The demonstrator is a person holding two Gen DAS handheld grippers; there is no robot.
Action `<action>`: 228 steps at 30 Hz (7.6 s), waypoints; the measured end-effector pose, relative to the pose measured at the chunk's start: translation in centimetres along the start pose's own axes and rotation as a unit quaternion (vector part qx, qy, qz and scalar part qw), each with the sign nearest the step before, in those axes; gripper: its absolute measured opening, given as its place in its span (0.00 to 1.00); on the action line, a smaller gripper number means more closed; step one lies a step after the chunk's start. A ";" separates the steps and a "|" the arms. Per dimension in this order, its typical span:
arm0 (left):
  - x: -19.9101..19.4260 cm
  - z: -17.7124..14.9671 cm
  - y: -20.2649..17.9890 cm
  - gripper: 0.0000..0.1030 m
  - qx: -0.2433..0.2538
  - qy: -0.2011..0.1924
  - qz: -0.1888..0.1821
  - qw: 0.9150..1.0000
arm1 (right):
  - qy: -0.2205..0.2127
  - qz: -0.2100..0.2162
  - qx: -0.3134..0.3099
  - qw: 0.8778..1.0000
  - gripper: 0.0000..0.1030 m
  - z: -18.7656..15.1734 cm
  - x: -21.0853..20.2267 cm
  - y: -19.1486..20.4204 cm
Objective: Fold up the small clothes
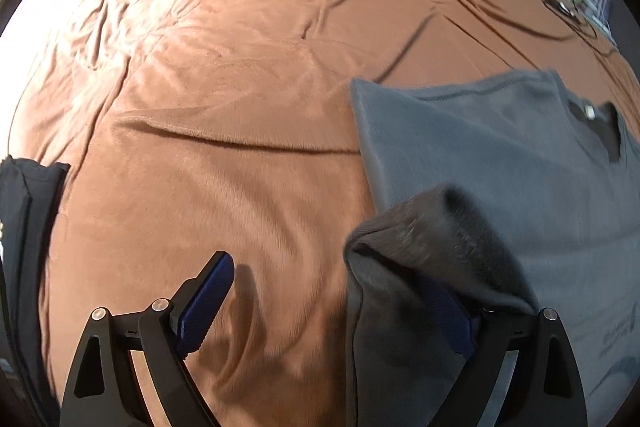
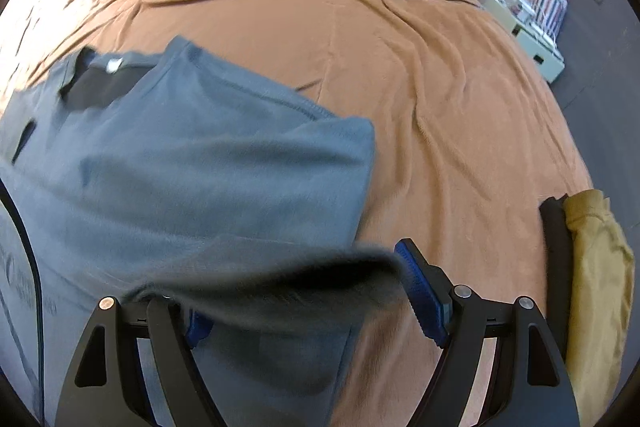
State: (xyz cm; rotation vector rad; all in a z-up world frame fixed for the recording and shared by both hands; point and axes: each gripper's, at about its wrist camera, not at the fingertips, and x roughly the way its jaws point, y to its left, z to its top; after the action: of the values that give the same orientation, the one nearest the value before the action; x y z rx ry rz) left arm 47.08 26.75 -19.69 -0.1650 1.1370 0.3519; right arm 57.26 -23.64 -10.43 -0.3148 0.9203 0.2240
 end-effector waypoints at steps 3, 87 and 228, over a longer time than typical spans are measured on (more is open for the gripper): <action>0.0 0.2 -0.1 0.91 -0.007 -0.001 -0.002 1.000 | -0.006 -0.002 0.021 1.000 0.76 0.9 0.7 -0.6; -8.4 10.2 2.5 0.01 -0.089 -0.150 -0.130 0.976 | -0.169 0.094 0.121 0.974 0.00 1.9 -6.2 -6.3; -10.1 -20.0 4.0 0.73 -0.226 -0.041 -0.276 0.933 | -0.084 0.282 0.436 0.850 0.72 -29.4 -8.5 -5.2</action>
State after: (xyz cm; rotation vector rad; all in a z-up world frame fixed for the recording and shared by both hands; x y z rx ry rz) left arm 24.74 22.44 -18.68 -0.8501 0.8657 0.1088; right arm 32.11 -39.53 -19.28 0.8271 0.8333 0.3387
